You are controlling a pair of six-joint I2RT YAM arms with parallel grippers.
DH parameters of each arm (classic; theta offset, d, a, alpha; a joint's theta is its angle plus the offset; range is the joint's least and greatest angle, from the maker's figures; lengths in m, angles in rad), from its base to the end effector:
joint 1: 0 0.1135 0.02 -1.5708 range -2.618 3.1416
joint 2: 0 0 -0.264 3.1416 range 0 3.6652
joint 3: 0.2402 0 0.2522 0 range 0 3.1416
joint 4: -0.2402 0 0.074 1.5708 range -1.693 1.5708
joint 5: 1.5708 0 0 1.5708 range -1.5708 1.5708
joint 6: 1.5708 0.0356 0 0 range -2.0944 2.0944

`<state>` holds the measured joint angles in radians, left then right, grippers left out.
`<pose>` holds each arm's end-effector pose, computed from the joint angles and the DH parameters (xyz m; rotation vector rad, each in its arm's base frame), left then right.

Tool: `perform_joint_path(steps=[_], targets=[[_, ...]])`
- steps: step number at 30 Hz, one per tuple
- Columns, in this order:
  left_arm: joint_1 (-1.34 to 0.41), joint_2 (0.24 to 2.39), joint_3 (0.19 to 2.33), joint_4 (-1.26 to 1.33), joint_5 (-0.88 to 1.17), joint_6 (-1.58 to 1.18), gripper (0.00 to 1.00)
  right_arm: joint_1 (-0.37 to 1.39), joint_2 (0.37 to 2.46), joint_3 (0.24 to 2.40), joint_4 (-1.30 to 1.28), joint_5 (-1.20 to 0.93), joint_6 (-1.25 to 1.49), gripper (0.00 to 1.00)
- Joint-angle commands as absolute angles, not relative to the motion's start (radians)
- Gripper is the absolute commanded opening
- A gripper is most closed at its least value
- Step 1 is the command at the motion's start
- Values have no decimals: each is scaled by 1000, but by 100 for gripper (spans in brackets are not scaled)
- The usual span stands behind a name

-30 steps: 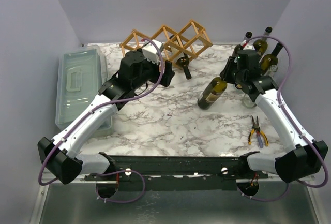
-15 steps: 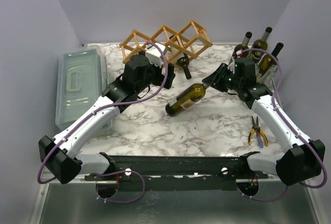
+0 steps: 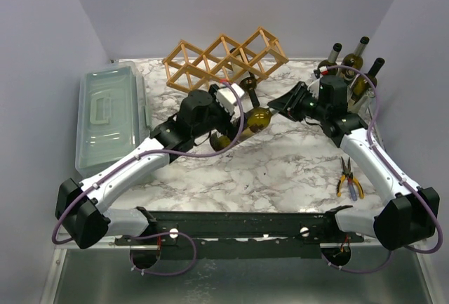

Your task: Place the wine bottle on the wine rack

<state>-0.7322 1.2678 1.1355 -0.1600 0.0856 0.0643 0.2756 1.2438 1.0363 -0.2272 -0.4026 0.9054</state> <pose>0.2187 -0.2007 0.3611 0.7911 1.7246 -0.5388 0.2696 0.0907 0.3268 0.3989 2.1266 1.1261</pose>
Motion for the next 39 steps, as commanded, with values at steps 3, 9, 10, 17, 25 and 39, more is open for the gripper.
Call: perform_joint_path(steps=[3,9,10,17,25,39], targets=[[-832,1228,1008,-35,145,300,99,276,1209,1091,-142,-511,977,1],[-882,1273,981,16,-23,343,99,276,1187,1072,-126,-565,989,1],[-887,1281,981,24,-42,342,99,276,1185,1067,-124,-572,989,1],[-911,1320,979,54,-162,357,99,276,1156,1034,-102,-596,1008,1],[-917,1337,973,82,-247,380,83,276,1132,992,-82,-628,1015,1],[-960,1346,902,170,-348,589,0,276,1126,1066,-418,-609,631,48]])
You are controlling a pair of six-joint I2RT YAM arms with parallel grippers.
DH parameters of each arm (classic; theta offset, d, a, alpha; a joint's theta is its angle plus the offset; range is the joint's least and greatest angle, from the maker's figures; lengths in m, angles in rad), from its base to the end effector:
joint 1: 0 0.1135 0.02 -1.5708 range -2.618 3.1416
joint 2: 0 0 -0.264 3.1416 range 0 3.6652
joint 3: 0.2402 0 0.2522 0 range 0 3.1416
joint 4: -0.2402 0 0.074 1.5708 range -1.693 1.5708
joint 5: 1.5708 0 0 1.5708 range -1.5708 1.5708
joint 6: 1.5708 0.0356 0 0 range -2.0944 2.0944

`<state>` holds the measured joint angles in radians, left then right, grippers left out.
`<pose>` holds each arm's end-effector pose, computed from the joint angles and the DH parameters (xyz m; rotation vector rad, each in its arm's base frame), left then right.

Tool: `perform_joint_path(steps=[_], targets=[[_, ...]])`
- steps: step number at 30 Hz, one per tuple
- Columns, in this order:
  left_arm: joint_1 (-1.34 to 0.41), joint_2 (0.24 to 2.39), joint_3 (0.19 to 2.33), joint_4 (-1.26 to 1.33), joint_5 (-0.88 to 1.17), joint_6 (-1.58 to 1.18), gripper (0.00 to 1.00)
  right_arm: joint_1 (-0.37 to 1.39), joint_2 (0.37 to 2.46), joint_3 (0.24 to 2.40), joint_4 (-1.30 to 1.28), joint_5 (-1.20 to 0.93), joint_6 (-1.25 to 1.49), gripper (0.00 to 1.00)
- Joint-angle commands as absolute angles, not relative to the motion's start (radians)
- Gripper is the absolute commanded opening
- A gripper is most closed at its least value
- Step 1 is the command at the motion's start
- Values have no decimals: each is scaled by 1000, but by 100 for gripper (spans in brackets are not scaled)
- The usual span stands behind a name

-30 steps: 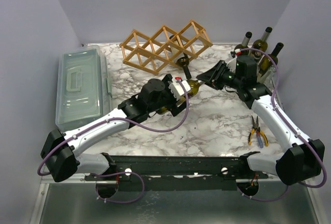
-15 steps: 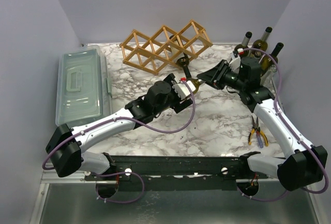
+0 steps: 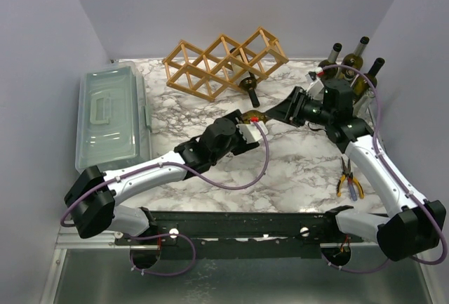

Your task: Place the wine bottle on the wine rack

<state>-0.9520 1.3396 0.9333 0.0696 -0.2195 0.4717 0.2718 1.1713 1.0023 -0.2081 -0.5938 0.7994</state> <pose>0.1866 -0.2487 0.2929 1.1257 1.5316 -0.1170 0.2500 0.0904 0.3365 0.1237 2.1003 1.2563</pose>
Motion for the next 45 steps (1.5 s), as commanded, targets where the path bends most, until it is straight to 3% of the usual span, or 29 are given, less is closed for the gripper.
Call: perform_joint_path(steps=[1,8,11,19,23,30,37,45], targets=[[-970,1346,894,175,-349,613,0,276,1124,1078,-459,-587,601,52],[-1018,1347,833,249,-399,738,0,276,1091,1140,-662,-416,435,88],[-1021,1347,824,266,-407,752,0,275,1057,1155,-711,-343,396,95],[-1031,1349,774,306,-390,866,0,275,993,1203,-793,-82,359,99],[-1037,1332,742,310,-343,922,0,276,995,1239,-815,-57,321,99],[-1052,1289,685,309,-278,1020,0,275,1042,1247,-868,-238,242,99],[-1071,1236,653,298,-237,1081,0,298,1107,1149,-822,-584,227,99],[-1094,1206,634,285,-224,1137,0,341,1174,1056,-770,-689,228,94]])
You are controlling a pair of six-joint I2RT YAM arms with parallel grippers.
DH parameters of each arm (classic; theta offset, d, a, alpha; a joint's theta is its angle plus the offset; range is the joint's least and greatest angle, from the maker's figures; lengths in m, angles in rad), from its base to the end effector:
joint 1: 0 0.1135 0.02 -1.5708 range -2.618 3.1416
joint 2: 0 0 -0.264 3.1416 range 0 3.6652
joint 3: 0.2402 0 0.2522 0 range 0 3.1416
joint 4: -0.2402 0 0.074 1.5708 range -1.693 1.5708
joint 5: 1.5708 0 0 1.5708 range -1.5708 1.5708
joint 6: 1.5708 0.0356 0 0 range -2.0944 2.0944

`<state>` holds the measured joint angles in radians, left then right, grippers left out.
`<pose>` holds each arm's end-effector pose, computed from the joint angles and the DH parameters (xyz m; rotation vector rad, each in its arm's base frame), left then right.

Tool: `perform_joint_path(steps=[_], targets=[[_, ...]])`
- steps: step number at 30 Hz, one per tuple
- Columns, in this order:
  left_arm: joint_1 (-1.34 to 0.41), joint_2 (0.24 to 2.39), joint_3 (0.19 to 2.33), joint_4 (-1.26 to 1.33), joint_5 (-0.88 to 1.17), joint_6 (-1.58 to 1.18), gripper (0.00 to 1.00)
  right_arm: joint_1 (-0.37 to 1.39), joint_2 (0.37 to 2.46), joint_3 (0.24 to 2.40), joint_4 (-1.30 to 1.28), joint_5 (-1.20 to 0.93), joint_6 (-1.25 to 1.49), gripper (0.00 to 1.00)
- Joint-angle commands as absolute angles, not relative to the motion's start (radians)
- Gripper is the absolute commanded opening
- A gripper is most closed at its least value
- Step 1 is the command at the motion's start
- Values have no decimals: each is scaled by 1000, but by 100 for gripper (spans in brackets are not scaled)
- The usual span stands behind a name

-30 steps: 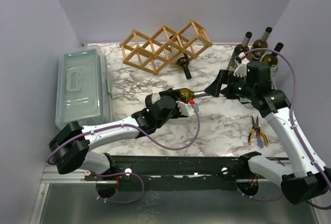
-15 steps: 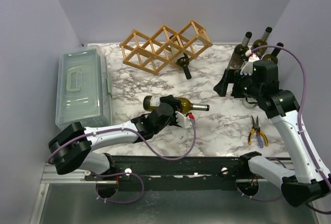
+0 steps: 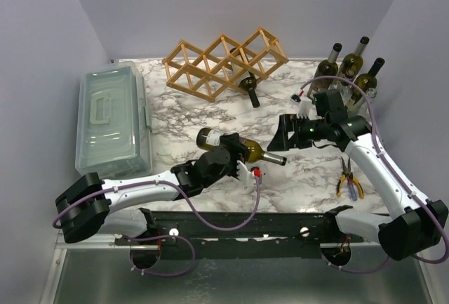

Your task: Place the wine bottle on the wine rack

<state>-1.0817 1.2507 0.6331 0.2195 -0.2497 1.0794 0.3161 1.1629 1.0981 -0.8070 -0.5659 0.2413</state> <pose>0.1353 -0.2354 0.2291 1.6497 1.0654 0.2441 0.2132 0.0898 0.3202 -0.3530 2.4526 0.9358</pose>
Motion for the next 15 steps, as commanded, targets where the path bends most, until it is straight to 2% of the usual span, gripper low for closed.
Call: perform_joint_path(steps=[1,8,12,15], targets=[[-1097,1204,635,284,-224,1137,0,356,1183,1043,-762,-695,227,94],[-1107,1207,634,265,-224,1152,0,457,1244,1017,-756,-623,198,89],[-1114,1208,632,245,-227,1162,0,486,1255,1008,-745,-613,191,82],[-1118,1209,634,224,-224,1170,0,517,1262,1001,-741,-618,184,79]])
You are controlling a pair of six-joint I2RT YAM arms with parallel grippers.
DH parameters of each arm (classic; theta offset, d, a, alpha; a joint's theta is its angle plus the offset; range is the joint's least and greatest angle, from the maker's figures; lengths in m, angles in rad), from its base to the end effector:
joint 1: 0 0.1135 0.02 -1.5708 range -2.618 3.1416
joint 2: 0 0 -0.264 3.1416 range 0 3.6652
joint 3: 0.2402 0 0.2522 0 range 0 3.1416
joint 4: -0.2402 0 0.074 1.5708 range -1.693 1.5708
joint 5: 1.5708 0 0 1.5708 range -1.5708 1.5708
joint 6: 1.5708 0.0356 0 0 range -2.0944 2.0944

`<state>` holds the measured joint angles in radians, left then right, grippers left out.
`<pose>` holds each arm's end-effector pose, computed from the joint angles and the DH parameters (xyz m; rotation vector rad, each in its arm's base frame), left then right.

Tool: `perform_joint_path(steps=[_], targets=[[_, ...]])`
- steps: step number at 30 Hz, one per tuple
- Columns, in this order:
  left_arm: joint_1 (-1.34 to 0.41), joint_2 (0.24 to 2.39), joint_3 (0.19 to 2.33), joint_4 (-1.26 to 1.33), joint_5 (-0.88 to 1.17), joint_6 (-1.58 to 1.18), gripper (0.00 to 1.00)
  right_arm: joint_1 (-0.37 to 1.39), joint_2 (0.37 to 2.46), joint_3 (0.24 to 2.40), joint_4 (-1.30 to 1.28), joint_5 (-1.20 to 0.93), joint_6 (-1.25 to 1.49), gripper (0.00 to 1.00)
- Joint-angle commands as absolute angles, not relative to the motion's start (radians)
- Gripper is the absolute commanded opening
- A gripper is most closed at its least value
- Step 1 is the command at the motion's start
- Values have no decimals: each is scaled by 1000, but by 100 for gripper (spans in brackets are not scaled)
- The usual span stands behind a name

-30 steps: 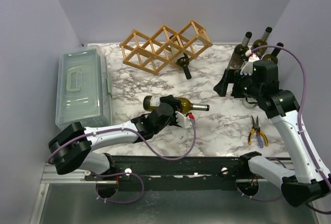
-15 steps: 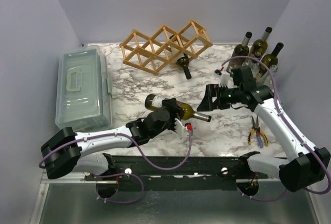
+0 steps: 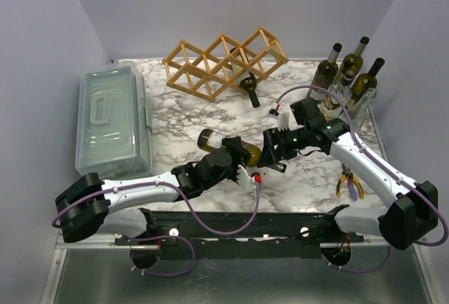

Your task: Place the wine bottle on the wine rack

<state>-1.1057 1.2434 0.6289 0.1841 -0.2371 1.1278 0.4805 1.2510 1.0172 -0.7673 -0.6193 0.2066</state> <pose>0.1279 -0.2363 0.2260 1.7229 1.0101 0.2513 0.2075 0.1315 0.2790 -0.6010 2.5629 1.0480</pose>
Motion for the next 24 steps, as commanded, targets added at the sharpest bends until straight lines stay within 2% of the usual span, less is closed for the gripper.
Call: perform_joint_path(steps=[1,7,11,13,16,18,19,20,23,24], targets=[[-1120,1206,634,218,-222,1172,0,534,1264,997,-741,-617,185,80],[-1127,1192,635,201,-216,1174,0,568,1275,986,-734,-599,188,84],[-1130,1191,635,195,-218,1177,0,568,1280,981,-730,-600,189,78],[-1131,1189,636,193,-217,1182,0,571,1289,981,-730,-606,187,69],[-1135,1183,638,190,-217,1183,0,575,1299,985,-732,-619,177,51],[-1136,1174,637,183,-212,1183,0,578,1299,996,-738,-622,161,28],[-1137,1168,638,180,-208,1180,0,578,1296,997,-736,-616,160,4],[-1136,1165,638,180,-205,1178,0,578,1294,999,-738,-594,167,1],[-1137,1166,637,179,-200,1169,1,578,1265,974,-678,-541,216,1],[-1136,1166,637,181,-198,1159,17,578,1241,955,-645,-518,250,0]])
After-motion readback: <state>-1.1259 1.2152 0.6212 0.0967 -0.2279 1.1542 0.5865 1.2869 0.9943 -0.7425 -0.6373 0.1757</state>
